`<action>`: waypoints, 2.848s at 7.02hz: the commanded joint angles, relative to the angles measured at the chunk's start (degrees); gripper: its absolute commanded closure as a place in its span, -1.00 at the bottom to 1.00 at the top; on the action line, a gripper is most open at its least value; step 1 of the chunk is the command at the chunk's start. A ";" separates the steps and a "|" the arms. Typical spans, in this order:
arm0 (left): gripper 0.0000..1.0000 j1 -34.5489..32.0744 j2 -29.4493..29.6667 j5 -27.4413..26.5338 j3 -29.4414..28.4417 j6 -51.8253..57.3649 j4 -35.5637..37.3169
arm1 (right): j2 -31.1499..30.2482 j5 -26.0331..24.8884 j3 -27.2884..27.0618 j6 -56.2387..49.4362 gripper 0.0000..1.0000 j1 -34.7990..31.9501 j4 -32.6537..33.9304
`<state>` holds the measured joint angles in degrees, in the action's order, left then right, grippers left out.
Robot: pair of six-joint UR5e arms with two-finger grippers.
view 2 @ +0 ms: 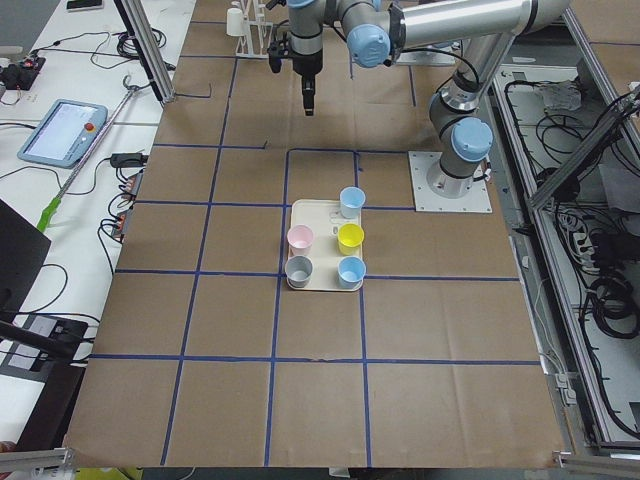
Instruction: Transfer IKEA cup to right arm and place on rack
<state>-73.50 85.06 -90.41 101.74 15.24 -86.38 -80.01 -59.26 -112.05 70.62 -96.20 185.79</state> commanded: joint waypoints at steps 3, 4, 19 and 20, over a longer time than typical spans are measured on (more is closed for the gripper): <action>-0.97 12.49 -2.88 -2.22 9.77 10.42 1.04 | 0.03 0.02 -0.71 0.48 -1.00 -0.04 0.63; -0.96 13.64 -2.97 -2.32 13.27 10.51 2.52 | 0.03 0.02 -0.71 0.48 -1.00 -0.04 0.71; 1.00 18.39 -0.51 -7.16 27.92 15.08 24.69 | 0.73 0.46 -0.71 0.48 -1.00 0.14 0.89; 1.00 17.44 -0.51 -6.98 23.63 14.82 23.20 | 0.73 0.54 -0.71 0.48 -1.00 0.14 0.89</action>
<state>-55.32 84.53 -97.58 129.39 30.17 -61.97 -79.34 -58.72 -112.76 71.10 -96.02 186.68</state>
